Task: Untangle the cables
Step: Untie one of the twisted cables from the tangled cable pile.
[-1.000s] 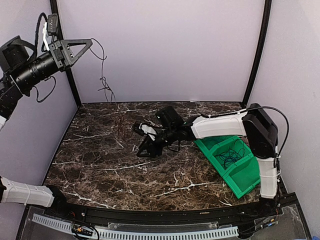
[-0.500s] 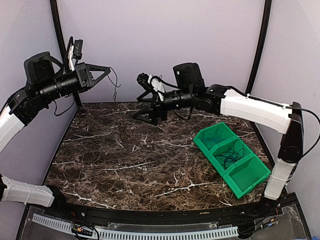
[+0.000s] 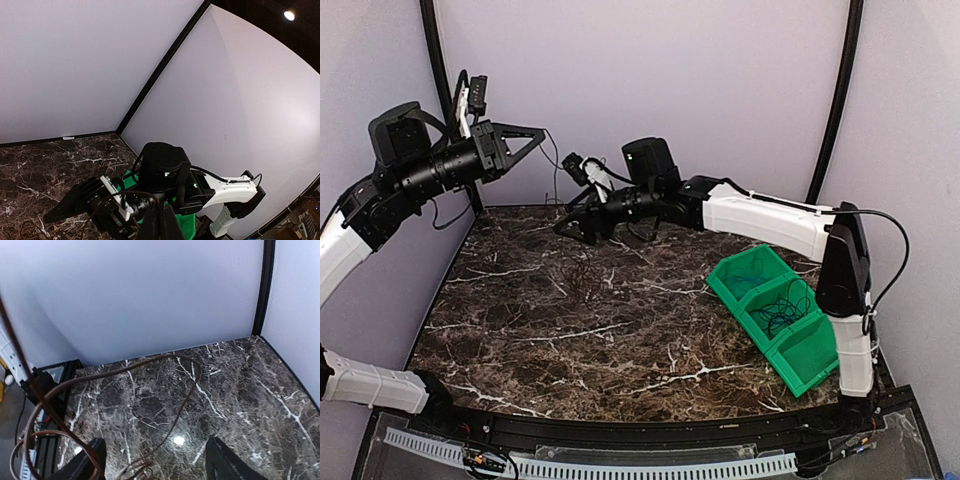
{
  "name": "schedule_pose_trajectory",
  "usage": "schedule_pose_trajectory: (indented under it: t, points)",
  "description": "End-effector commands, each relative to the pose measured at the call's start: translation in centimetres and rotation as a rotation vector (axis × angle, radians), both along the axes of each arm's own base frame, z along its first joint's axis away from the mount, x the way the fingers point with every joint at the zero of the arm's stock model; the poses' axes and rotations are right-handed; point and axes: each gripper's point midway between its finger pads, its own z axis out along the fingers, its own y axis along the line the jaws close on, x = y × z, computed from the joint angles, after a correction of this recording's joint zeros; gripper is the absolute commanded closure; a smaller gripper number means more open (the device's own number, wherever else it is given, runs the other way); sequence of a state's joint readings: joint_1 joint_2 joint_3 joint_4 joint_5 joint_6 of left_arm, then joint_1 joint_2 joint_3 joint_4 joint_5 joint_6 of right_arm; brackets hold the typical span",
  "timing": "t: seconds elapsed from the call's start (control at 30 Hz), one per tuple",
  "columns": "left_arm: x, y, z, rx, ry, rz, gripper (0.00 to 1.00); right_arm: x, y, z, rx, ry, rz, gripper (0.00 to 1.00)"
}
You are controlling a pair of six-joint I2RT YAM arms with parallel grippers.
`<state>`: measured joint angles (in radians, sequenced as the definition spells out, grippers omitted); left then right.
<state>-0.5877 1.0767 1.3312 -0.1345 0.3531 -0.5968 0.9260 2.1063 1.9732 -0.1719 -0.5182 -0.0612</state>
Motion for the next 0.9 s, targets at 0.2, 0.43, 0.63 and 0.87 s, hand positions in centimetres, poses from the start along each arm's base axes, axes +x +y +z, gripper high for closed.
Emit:
schedule_pose_trajectory:
  t: [0.2,0.43,0.63,0.87]
  points:
    - [-2.6,1.4,7.5,-0.083,-0.166,-0.002,1.0,-1.3,-0.6,-8.3,-0.034,0.164,0.046,0.96]
    - [-4.8,3.7,14.6,-0.124,-0.321,0.048,1.0,-0.1,-4.1,-18.7,-0.161,0.373,-0.033,0.9]
    - [-5.1,4.6,16.3,-0.133,-0.372,0.091,1.0,0.7,-5.9,-23.0,-0.245,0.417,-0.096,0.74]
    - [-7.2,6.2,21.2,-0.188,-0.504,0.117,1.0,0.3,-8.5,-28.3,-0.398,0.433,-0.112,0.68]
